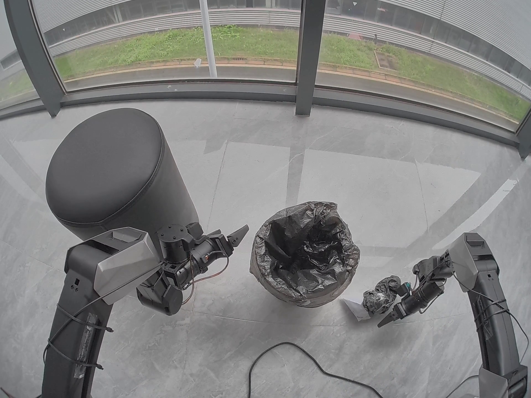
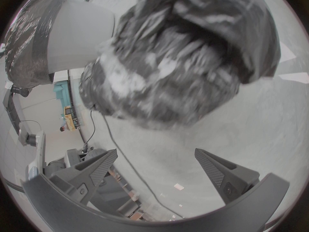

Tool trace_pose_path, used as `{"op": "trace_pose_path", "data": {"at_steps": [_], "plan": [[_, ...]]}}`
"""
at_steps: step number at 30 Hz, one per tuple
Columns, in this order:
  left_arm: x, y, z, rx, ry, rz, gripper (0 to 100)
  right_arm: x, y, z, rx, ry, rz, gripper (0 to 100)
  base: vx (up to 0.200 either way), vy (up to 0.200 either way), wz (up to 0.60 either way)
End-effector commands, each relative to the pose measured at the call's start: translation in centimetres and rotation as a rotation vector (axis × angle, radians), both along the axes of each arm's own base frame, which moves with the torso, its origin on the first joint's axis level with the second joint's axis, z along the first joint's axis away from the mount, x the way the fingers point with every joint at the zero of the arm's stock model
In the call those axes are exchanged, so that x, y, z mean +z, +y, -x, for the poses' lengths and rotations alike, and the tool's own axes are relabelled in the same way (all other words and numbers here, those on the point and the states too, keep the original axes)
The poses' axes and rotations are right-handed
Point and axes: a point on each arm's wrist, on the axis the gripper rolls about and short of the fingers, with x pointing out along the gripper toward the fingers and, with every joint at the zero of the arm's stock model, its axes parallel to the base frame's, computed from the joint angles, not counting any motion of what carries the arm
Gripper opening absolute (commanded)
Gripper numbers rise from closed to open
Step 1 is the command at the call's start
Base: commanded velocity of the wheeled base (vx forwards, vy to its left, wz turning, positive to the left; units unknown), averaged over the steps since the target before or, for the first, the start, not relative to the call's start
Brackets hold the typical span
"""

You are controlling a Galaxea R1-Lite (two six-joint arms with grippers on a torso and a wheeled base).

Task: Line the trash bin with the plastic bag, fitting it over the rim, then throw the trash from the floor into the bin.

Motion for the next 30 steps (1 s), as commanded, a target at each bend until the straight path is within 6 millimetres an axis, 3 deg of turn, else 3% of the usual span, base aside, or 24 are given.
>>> {"op": "trace_pose_path", "data": {"at_steps": [1,7,12,17,22,27,30], "plan": [[0.9,1.4,-0.3,0.032,-0.015,0.006,100,-0.8,0.2,-0.3,-0.020,-0.028,0.002,100,0.000,0.000,0.00],[0.7,2.0,-0.4,0.044,-0.007,0.004,100,-0.6,0.3,-0.1,-0.102,0.045,-0.011,100,0.000,0.000,0.00],[0.6,2.2,-0.4,0.050,-0.003,0.002,100,3.4,0.3,-0.8,-0.111,0.056,-0.025,100,0.000,0.000,0.00],[0.7,2.2,-0.4,0.050,-0.004,0.003,100,5.4,0.2,-1.4,-0.112,0.021,-0.028,100,0.000,0.000,0.00],[0.8,2.1,-0.3,0.049,-0.007,0.002,100,4.5,0.1,-1.8,-0.118,-0.025,-0.011,100,0.000,0.000,0.00],[1.0,1.9,-0.3,0.058,-0.010,0.002,100,-0.7,0.8,-2.5,-0.169,-0.136,0.075,100,0.000,0.000,0.00],[1.3,1.9,-0.2,0.056,-0.014,0.003,100,-0.1,2.2,-5.1,-0.294,-0.313,0.155,100,0.000,0.000,0.00]]}}
